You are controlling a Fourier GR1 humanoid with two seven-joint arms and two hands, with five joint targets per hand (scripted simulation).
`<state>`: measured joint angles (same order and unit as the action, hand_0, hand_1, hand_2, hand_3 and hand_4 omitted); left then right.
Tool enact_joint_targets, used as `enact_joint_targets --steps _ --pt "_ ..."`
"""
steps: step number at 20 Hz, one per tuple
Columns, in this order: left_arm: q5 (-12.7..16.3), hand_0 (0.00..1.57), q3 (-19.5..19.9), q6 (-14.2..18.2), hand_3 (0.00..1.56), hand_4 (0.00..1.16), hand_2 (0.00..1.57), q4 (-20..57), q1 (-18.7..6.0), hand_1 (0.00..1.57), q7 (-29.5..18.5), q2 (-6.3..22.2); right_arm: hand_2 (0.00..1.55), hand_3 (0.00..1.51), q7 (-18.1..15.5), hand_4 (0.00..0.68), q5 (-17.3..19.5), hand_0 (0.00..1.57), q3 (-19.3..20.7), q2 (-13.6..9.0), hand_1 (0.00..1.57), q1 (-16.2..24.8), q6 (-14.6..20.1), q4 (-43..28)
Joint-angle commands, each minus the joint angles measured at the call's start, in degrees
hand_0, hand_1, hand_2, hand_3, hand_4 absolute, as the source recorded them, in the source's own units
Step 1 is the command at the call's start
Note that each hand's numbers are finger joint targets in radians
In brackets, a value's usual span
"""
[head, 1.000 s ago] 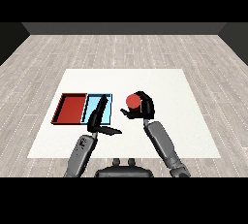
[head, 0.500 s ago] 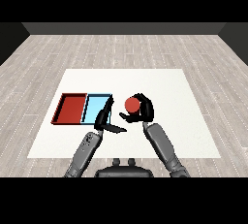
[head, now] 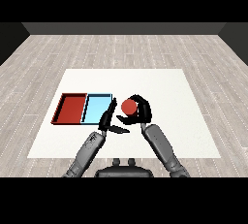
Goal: Pick the red can and put it in the red box
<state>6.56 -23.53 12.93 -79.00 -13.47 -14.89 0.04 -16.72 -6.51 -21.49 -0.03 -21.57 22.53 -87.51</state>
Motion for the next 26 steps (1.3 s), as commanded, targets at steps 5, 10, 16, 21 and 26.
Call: enact_joint_targets --steps 5,10,16,21,26 --pt "1.04 0.0 -2.34 -0.79 0.0 0.0 0.0 0.83 2.2 0.0 -1.09 -0.04 1.44 1.39 -5.46 0.671 -3.4 1.46 -1.63 0.03 1.46 1.3 0.3 1.85" --pt "5.25 0.0 -4.0 1.45 0.0 0.0 0.0 2.91 -1.85 0.0 -1.82 -0.04 1.43 1.4 -5.59 0.644 -6.49 1.47 -6.68 0.03 1.47 2.36 3.5 0.42" --pt "7.06 0.0 -2.15 0.27 0.0 0.0 0.0 6.14 -5.79 0.0 -1.64 -0.04 1.45 1.42 -1.5 0.652 -5.88 1.51 -4.82 -0.14 1.51 1.36 1.88 -3.89" --pt "11.09 0.0 -6.12 3.62 0.0 0.0 0.0 9.46 -8.53 0.0 -3.36 -0.04 1.45 1.41 -3.4 0.648 -8.82 1.52 -7.16 0.03 1.52 -4.83 5.49 3.87" --pt "8.31 0.0 -6.53 7.45 0.0 0.0 0.0 2.06 -4.04 0.0 0.08 -0.03 1.46 1.4 -2.12 0.638 -6.65 1.5 -12.68 0.02 1.5 -2.62 10.72 -0.5"
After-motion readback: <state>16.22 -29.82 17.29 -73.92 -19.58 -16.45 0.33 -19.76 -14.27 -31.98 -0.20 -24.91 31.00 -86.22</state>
